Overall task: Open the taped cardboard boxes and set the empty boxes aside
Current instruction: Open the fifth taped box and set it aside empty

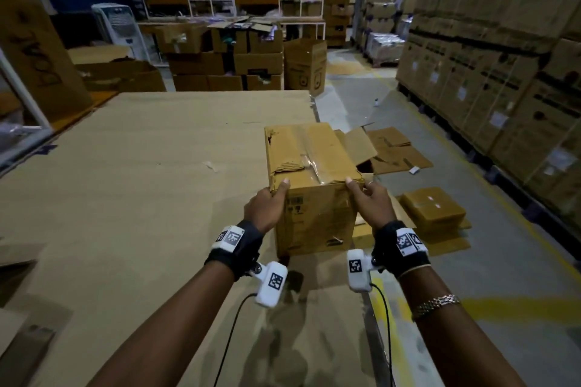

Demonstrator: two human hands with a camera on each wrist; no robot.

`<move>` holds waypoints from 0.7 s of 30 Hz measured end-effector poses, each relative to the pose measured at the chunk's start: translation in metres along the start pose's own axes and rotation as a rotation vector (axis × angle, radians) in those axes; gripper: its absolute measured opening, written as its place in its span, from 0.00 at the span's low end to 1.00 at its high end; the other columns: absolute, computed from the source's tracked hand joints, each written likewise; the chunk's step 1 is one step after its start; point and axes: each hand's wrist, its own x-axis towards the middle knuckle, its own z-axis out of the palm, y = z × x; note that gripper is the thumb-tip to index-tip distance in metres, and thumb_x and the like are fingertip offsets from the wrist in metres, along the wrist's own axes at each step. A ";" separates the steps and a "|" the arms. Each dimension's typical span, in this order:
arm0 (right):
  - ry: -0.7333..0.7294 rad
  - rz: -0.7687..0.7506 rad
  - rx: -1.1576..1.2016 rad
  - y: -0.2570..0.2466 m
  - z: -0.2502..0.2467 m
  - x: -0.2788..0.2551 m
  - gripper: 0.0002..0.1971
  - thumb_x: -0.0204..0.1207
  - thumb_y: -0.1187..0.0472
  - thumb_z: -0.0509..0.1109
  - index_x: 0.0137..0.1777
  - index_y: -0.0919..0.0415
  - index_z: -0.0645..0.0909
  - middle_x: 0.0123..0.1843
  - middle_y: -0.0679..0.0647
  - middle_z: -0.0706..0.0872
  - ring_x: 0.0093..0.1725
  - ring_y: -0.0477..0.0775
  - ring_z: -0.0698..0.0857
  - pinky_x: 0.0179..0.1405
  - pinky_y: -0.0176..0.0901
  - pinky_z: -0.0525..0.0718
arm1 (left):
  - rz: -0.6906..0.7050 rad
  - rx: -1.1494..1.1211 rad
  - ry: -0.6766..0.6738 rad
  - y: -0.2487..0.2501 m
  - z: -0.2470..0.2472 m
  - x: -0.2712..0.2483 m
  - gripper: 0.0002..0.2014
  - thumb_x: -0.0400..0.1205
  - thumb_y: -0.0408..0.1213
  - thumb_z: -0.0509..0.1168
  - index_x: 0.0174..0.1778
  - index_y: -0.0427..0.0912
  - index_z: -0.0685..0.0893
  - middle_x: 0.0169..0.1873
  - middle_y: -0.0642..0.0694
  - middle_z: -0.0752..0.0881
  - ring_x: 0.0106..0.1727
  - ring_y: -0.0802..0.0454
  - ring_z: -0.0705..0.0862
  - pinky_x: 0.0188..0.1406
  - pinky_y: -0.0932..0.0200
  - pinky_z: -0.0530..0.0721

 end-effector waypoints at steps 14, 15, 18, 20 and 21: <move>0.134 -0.067 -0.065 -0.032 0.004 -0.101 0.27 0.84 0.35 0.61 0.47 0.57 0.90 0.49 0.59 0.91 0.52 0.63 0.87 0.51 0.50 0.82 | 0.011 -0.062 -0.115 -0.014 -0.064 -0.075 0.24 0.86 0.63 0.54 0.57 0.51 0.87 0.45 0.49 0.93 0.47 0.46 0.92 0.45 0.45 0.94; 0.142 -0.074 -0.054 -0.033 0.005 -0.116 0.27 0.84 0.36 0.61 0.40 0.57 0.88 0.44 0.60 0.91 0.49 0.63 0.87 0.47 0.49 0.80 | 0.043 -0.067 -0.102 -0.018 -0.069 -0.091 0.21 0.87 0.62 0.54 0.60 0.54 0.86 0.46 0.50 0.93 0.47 0.46 0.92 0.43 0.45 0.94; 0.152 -0.068 -0.003 -0.033 0.007 -0.165 0.31 0.81 0.33 0.62 0.30 0.59 0.83 0.34 0.58 0.88 0.42 0.64 0.87 0.44 0.54 0.84 | 0.080 -0.127 -0.062 -0.034 -0.085 -0.140 0.14 0.89 0.56 0.55 0.66 0.62 0.81 0.45 0.52 0.93 0.48 0.48 0.92 0.41 0.45 0.94; 0.130 -0.056 0.006 -0.026 0.013 -0.195 0.33 0.74 0.26 0.61 0.31 0.57 0.85 0.34 0.56 0.90 0.41 0.63 0.89 0.46 0.60 0.90 | 0.095 -0.130 -0.037 -0.049 -0.095 -0.173 0.15 0.86 0.57 0.55 0.68 0.68 0.78 0.44 0.53 0.93 0.48 0.47 0.91 0.42 0.43 0.94; 0.126 -0.066 0.008 -0.022 0.015 -0.211 0.33 0.73 0.25 0.60 0.31 0.55 0.86 0.34 0.56 0.90 0.41 0.63 0.89 0.47 0.63 0.90 | 0.109 -0.116 -0.027 -0.056 -0.098 -0.190 0.18 0.84 0.58 0.54 0.70 0.72 0.74 0.45 0.54 0.92 0.48 0.47 0.91 0.45 0.41 0.93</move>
